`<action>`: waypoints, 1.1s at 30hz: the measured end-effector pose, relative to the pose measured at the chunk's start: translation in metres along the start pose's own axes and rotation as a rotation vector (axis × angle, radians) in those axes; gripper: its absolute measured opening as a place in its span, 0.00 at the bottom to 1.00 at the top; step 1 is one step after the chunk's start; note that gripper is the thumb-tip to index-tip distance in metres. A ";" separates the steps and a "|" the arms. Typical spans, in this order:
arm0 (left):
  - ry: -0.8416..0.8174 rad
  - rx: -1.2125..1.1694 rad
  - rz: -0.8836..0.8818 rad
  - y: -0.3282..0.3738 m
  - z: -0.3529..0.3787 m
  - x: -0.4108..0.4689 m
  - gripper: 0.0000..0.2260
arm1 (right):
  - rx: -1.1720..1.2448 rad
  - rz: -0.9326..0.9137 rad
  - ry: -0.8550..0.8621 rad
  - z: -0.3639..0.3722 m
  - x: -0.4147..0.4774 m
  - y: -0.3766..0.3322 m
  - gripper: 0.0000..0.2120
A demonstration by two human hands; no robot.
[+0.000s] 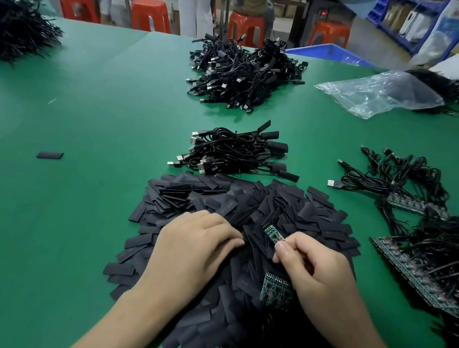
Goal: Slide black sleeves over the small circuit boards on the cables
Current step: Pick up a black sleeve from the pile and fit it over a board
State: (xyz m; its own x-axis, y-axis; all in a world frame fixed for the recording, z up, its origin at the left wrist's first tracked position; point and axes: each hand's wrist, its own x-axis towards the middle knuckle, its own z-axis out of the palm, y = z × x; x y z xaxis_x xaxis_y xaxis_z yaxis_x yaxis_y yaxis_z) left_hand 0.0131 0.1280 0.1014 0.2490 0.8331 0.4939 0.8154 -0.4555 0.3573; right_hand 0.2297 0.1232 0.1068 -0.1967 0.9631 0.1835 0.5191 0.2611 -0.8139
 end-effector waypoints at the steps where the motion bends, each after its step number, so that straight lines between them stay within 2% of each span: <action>1: 0.024 -0.016 -0.030 -0.001 -0.001 0.000 0.02 | 0.017 -0.002 0.010 0.000 0.000 0.000 0.14; 7: 0.065 -0.266 -0.227 -0.006 -0.006 -0.004 0.04 | -0.003 -0.032 0.037 0.007 -0.001 0.002 0.16; 14: 0.092 -0.380 -0.257 -0.005 -0.014 -0.002 0.05 | 0.008 -0.035 0.108 0.010 -0.001 0.000 0.13; 18: -0.008 -0.707 -0.415 0.001 -0.012 -0.002 0.06 | 0.102 -0.008 0.082 0.010 -0.003 -0.003 0.07; 22: -0.081 -0.944 -0.453 0.010 -0.006 -0.005 0.04 | 0.135 0.010 0.032 0.010 -0.004 -0.003 0.07; 24: -0.067 -0.907 -0.400 0.011 -0.004 -0.006 0.04 | 0.147 0.027 0.018 0.009 -0.003 -0.001 0.09; 27: 0.015 -0.515 -0.099 0.006 -0.001 -0.007 0.10 | 0.175 0.040 0.007 0.009 -0.001 -0.001 0.11; 28: 0.036 -0.454 -0.029 0.005 0.000 -0.007 0.13 | 0.183 0.043 0.000 0.008 -0.001 -0.001 0.11; 30: 0.074 -0.438 -0.008 0.004 0.001 -0.008 0.15 | 0.186 0.049 -0.024 0.008 -0.001 0.000 0.12; 33: 0.109 -0.454 -0.009 0.003 0.000 -0.007 0.11 | 0.200 0.045 -0.049 0.008 -0.001 -0.001 0.11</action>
State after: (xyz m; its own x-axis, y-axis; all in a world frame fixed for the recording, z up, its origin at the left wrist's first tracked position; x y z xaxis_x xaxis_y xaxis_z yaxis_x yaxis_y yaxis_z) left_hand 0.0141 0.1204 0.0987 0.1665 0.8108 0.5611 0.5000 -0.5599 0.6607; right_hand 0.2225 0.1212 0.1026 -0.2194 0.9680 0.1216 0.3540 0.1951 -0.9147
